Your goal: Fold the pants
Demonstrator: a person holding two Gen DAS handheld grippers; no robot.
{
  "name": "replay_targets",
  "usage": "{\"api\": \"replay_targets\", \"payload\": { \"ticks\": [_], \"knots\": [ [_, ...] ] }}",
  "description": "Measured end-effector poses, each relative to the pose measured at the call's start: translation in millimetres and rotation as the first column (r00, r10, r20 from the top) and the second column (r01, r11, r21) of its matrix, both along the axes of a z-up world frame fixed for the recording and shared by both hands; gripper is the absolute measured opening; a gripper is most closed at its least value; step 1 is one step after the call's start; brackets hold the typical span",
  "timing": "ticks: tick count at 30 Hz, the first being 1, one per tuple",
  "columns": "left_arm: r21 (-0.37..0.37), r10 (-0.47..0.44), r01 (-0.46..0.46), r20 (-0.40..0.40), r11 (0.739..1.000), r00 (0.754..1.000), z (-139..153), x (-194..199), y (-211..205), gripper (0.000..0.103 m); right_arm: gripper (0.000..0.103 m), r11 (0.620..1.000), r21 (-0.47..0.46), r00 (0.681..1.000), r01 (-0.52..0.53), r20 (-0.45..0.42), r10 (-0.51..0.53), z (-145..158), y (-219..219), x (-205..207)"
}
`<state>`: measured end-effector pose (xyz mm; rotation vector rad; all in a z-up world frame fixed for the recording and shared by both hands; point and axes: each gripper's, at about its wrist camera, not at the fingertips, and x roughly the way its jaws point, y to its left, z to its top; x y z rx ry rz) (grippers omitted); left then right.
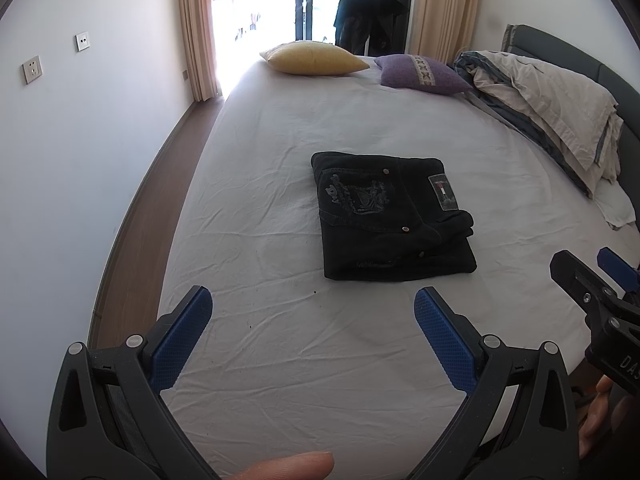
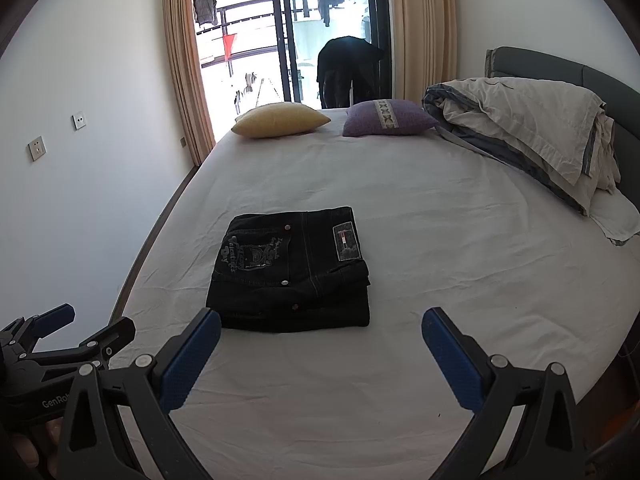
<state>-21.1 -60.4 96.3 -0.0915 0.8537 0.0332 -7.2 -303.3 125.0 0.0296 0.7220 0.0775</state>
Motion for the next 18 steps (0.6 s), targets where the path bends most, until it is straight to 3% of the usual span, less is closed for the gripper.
{"api": "replay_targets", "payload": {
  "ticks": [18],
  "knots": [
    [-0.008, 0.011, -0.012, -0.014, 1.000, 1.000, -11, 3, 0, 0.103, 0.103, 1.000, 0.012, 1.000, 0.001, -0.027, 0.000, -12, -2, 2]
  ]
}}
